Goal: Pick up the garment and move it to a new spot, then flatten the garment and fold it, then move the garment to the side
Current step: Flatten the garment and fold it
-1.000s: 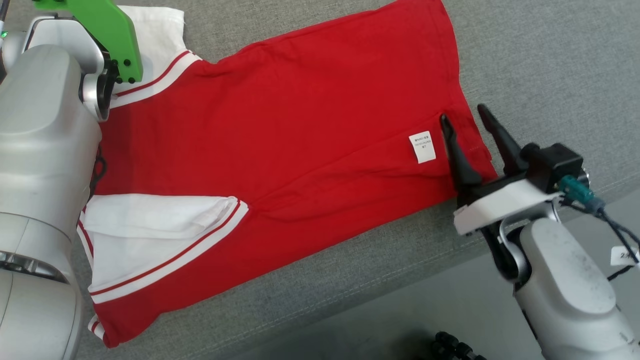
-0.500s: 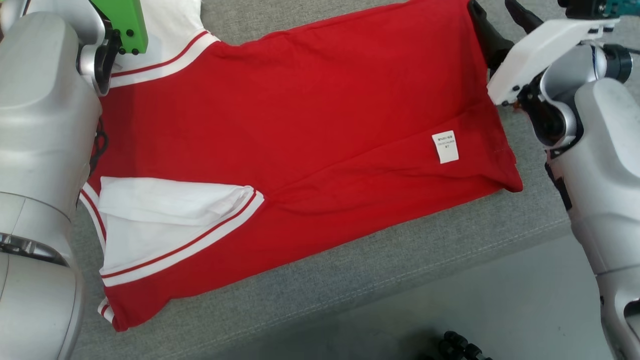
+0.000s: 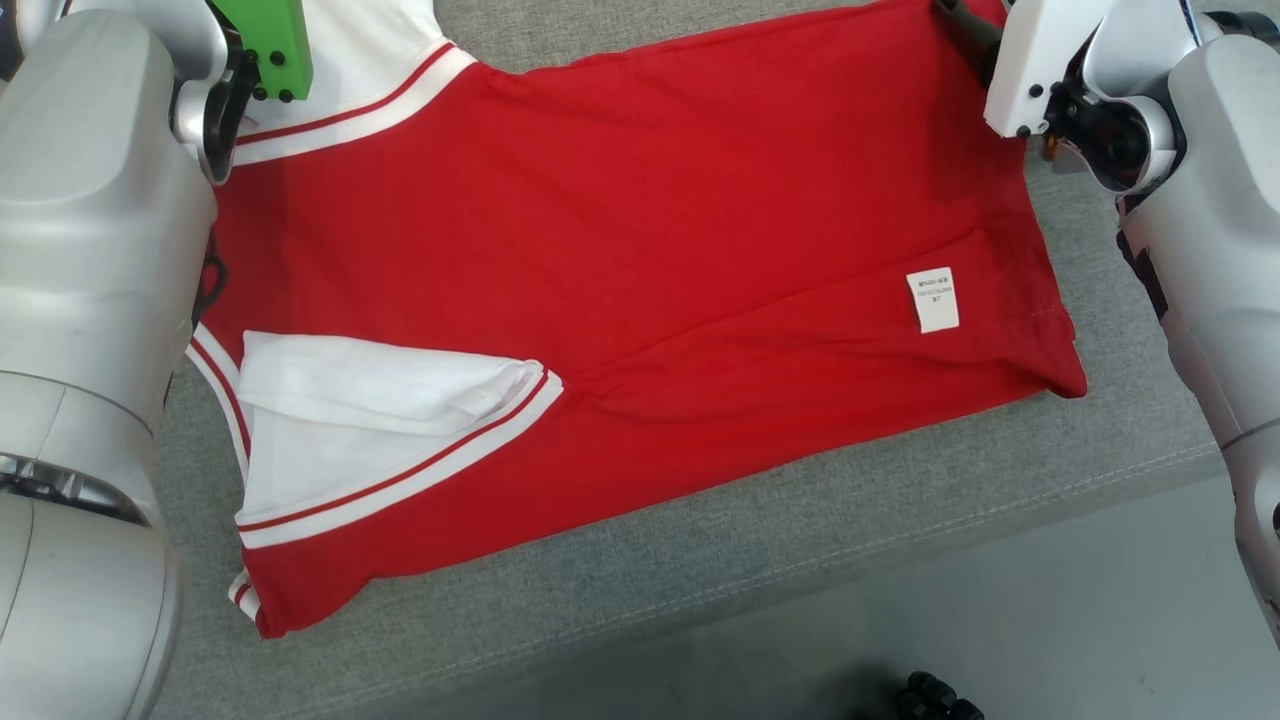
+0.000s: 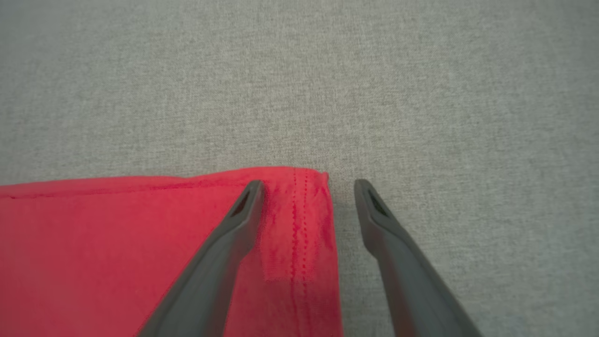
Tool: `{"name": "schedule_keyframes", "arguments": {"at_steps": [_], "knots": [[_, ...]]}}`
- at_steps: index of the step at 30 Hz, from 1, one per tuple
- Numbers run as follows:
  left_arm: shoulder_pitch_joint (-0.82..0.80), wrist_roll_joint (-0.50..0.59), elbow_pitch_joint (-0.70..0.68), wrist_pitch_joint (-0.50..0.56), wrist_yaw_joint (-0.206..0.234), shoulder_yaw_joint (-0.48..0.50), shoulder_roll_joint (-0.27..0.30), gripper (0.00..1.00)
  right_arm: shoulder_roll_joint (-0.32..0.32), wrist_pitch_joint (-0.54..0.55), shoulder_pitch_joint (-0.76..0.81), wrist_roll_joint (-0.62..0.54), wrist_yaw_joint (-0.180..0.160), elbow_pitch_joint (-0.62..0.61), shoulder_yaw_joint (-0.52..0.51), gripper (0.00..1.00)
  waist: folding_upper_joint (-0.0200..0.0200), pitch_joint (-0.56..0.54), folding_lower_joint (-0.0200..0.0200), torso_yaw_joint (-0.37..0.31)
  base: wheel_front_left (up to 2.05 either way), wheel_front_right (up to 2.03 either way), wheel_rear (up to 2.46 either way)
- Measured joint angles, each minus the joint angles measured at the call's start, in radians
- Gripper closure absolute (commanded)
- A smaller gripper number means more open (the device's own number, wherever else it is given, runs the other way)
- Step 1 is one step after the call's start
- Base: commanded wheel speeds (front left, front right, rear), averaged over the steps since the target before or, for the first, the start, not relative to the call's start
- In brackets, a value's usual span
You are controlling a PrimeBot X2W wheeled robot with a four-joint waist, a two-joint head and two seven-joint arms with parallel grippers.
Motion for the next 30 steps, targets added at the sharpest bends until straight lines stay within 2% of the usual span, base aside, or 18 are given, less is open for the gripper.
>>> {"name": "schedule_keyframes", "arguments": {"at_steps": [1, 2, 3, 5, 6, 8, 15, 30], "knots": [[0.0, 0.002, 0.001, -0.001, -0.001, -0.002, -0.001, 1.0, 0.001, 0.009, -0.009, 0.002, 0.0, 0.018, 0.006, 0.07, 0.0, 0.0, 0.0, 0.003, 0.0, 0.0, 0.0], [0.0, 0.002, 0.003, -0.002, -0.004, -0.004, -0.002, 1.0, 0.001, 0.014, -0.017, 0.002, 0.0, 0.034, 0.013, 0.18, 0.0, 0.0, 0.0, 0.006, 0.0, 0.0, 0.0], [-0.001, 0.002, 0.004, -0.003, -0.006, -0.006, -0.003, 1.0, 0.0, 0.016, -0.025, 0.002, 0.0, 0.048, 0.018, 0.41, 0.0, -0.001, 0.0, 0.009, 0.0, 0.0, 0.0], [-0.002, 0.002, 0.006, -0.003, -0.007, -0.008, -0.006, 1.0, 0.0, 0.017, -0.045, 0.002, 0.0, 0.077, 0.025, 0.64, 0.0, -0.001, 0.0, 0.015, 0.0, 0.0, 0.0], [-0.003, 0.002, 0.007, -0.004, -0.008, -0.008, -0.008, 1.0, 0.001, 0.017, -0.055, 0.003, 0.0, 0.089, 0.027, 0.82, 0.0, 0.0, 0.0, 0.017, 0.0, 0.0, 0.0], [-0.005, 0.002, 0.009, -0.004, -0.009, -0.009, -0.009, 1.0, 0.007, 0.015, -0.068, 0.008, 0.0, 0.111, 0.036, 1.0, 0.0, 0.001, 0.0, 0.021, 0.0, 0.0, 0.0], [-0.011, -0.003, 0.014, -0.027, -0.018, -0.015, -0.007, 1.0, 0.012, -0.006, -0.088, 0.041, 0.0, 0.146, 0.076, 1.0, 0.0, 0.0, 0.0, 0.029, 0.0, 0.0, 0.0], [-0.052, 0.005, -0.021, -0.237, -0.033, -0.017, 0.011, 1.0, -0.02, -0.351, -0.151, 0.041, 0.0, 0.151, 0.167, 1.0, 0.0, -0.024, -0.0001, 0.029, 0.0, 0.0, 0.0]]}}
